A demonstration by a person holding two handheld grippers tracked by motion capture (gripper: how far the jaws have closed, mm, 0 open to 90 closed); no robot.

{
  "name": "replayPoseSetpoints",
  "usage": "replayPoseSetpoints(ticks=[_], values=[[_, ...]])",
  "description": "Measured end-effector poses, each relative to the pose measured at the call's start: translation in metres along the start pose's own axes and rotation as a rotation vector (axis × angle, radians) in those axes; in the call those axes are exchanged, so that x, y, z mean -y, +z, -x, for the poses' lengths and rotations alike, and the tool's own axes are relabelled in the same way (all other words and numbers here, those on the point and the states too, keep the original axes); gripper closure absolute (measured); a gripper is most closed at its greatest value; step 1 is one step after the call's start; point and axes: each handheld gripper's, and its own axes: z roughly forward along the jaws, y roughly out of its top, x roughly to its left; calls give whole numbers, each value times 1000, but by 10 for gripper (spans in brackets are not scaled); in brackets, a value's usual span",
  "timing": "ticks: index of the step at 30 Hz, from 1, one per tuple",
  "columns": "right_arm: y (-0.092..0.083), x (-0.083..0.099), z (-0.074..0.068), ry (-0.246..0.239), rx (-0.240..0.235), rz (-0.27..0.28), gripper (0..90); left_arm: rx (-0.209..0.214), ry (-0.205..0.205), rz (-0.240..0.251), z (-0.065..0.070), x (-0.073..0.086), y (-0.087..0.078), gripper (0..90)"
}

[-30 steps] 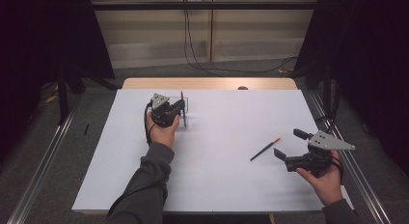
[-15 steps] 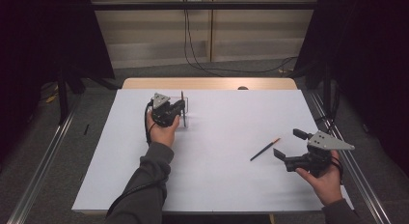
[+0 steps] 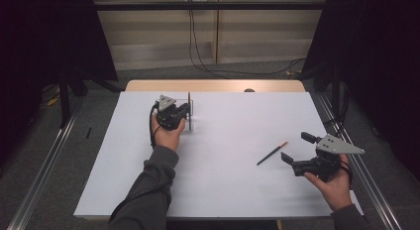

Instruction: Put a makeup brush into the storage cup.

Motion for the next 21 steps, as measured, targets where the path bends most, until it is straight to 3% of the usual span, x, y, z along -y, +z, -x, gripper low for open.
replayPoseSetpoints(ticks=[21], values=[[0,-1,-1,-1,-8,4,1,20,14,13,4,-7,-2,769]])
